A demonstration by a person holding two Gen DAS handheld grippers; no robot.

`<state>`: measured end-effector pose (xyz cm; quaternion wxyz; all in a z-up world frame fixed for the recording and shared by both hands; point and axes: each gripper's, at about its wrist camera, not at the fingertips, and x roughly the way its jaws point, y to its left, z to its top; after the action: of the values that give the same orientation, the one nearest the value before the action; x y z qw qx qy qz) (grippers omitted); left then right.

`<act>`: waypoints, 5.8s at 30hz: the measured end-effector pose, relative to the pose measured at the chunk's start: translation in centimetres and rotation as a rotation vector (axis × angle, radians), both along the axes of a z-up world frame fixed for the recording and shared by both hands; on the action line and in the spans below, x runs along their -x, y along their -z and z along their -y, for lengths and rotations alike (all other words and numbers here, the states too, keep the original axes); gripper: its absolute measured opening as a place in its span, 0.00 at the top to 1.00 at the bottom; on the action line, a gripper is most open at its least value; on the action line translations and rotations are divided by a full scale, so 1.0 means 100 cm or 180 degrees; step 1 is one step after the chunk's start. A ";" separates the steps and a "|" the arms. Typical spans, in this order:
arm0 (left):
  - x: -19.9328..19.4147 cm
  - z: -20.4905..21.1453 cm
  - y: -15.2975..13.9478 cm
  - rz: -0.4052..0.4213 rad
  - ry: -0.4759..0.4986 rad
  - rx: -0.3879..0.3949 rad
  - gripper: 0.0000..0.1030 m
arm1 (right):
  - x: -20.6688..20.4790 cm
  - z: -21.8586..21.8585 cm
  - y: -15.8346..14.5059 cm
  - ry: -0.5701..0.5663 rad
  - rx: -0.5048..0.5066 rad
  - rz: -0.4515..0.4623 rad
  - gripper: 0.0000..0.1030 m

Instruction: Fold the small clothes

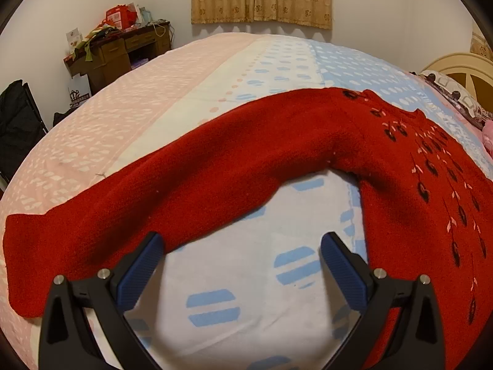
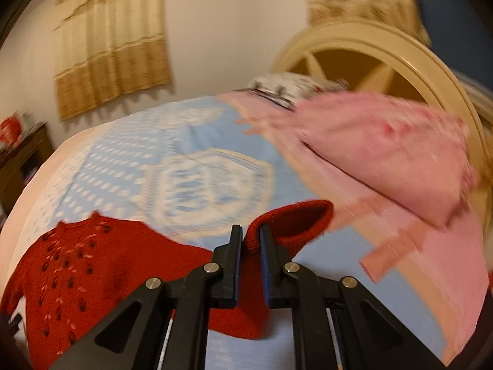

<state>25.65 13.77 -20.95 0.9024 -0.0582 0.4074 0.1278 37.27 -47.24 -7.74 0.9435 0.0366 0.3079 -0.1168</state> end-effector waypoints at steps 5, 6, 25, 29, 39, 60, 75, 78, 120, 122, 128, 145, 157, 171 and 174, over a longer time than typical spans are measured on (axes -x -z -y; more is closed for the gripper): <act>0.001 -0.001 0.003 0.0019 0.0015 0.0007 0.00 | -0.014 -0.065 -0.009 -0.0435 0.0121 0.0036 0.90; 0.001 -0.001 0.004 0.0013 0.0022 0.0013 0.00 | -0.018 -0.081 -0.010 -0.0535 0.0134 0.0036 0.90; 0.008 -0.001 0.009 0.0124 0.0058 0.0045 0.00 | -0.025 -0.309 0.061 -0.1948 0.0327 -0.0313 0.90; 0.012 -0.007 0.006 0.0192 0.0085 0.0183 0.00 | -0.023 -0.341 0.099 -0.2145 0.0310 -0.0508 0.90; 0.018 0.007 -0.038 0.0284 0.0265 -0.0089 0.00 | -0.016 -0.337 0.146 -0.2457 0.0210 -0.0931 0.78; -0.069 0.212 -0.043 -0.0257 0.1760 0.0278 0.19 | 0.067 -0.141 0.128 -0.1515 -0.0250 -0.0407 0.39; -0.082 0.187 -0.061 -0.0203 0.1661 0.0543 0.92 | 0.067 -0.101 0.139 -0.1274 -0.0773 -0.0210 0.38; -0.087 0.170 -0.079 -0.0074 0.1580 0.0502 0.92 | 0.066 -0.097 0.141 -0.1241 -0.0842 -0.0228 0.37; -0.063 0.060 -0.046 -0.0119 0.0524 -0.0180 0.32 | 0.063 -0.091 0.149 -0.1156 -0.0999 -0.0328 0.35; -0.054 0.066 -0.052 0.0006 0.0612 -0.0268 0.30 | 0.069 -0.094 0.139 -0.1164 -0.0911 -0.0182 0.35; -0.067 0.083 -0.042 -0.0050 0.0643 -0.0755 0.22 | 0.040 -0.159 0.095 -0.1816 -0.0324 -0.0355 0.35; -0.059 0.053 -0.012 -0.0091 0.0479 -0.0476 0.02 | -0.045 -0.222 0.138 -0.2058 -0.0234 -0.0902 0.35; -0.051 0.043 -0.008 -0.0019 0.0446 -0.0259 0.01 | -0.050 -0.274 0.167 -0.2033 0.0044 -0.1239 0.29; -0.036 0.040 -0.011 0.0039 0.0454 -0.0221 0.00 | 0.019 -0.299 0.165 -0.2200 0.0245 -0.1250 0.29; -0.029 0.037 -0.012 0.0056 0.0432 -0.0207 0.00 | 0.037 -0.297 0.167 -0.2168 0.0241 -0.1204 0.29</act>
<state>28.54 10.04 -19.78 0.9139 -0.0022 0.3980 0.0791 33.59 -17.53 -24.48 0.8555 -0.1247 0.4665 0.1871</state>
